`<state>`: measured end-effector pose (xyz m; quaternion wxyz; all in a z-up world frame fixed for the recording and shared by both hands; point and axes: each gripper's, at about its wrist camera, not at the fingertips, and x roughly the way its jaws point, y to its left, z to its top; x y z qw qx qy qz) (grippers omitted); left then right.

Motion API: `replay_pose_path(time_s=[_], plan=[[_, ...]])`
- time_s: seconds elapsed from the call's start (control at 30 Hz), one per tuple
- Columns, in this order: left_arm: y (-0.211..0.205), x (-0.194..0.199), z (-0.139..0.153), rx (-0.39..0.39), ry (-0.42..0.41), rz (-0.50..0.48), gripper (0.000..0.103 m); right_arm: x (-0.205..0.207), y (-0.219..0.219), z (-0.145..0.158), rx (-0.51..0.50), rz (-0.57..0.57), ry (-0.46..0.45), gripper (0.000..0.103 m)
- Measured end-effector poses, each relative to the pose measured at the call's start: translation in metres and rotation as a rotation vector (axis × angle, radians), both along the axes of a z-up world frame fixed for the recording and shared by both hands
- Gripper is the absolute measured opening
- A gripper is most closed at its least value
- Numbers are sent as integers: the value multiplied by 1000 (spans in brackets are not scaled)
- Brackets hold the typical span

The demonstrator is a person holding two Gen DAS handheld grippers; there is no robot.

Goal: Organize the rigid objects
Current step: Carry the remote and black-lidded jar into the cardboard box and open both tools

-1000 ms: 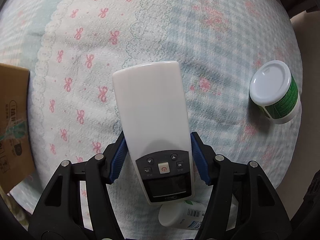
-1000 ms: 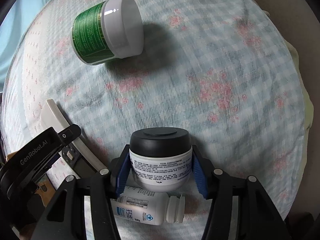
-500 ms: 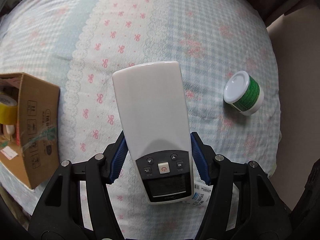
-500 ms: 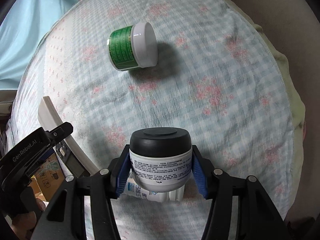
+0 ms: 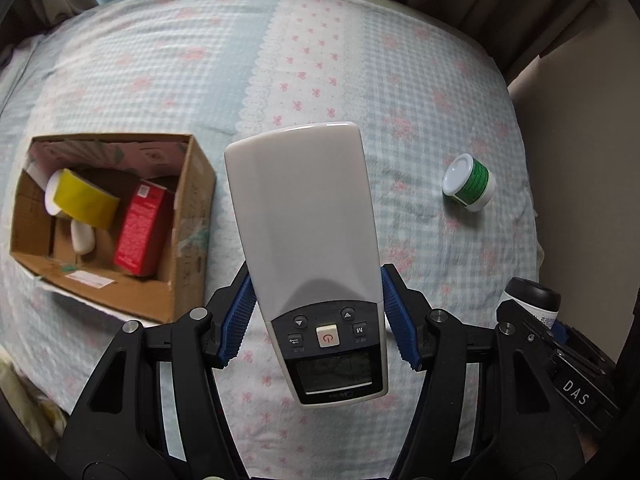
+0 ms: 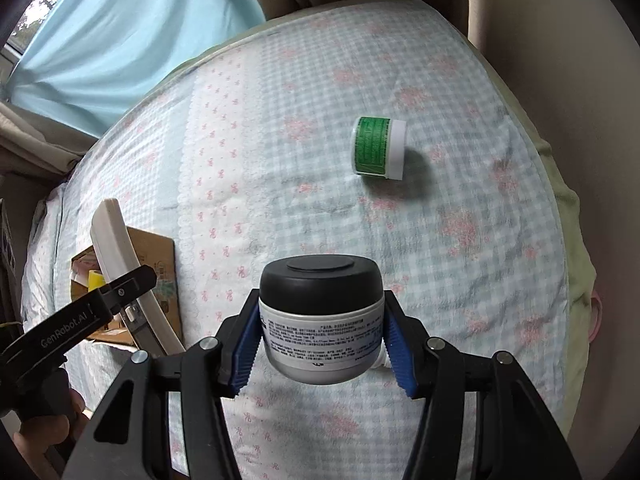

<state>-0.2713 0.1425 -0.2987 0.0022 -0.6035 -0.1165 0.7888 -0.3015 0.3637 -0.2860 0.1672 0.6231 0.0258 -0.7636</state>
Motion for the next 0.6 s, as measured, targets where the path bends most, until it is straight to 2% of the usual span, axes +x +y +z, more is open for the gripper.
replay_pose_path(time_s=[0.3,0.6], plan=[[-89,38,51,45,81,34,58,56,-53,39,-18,52,31,52],[-210,38,90,39,158,13,58,98,-147,62,-22,75,64,52]])
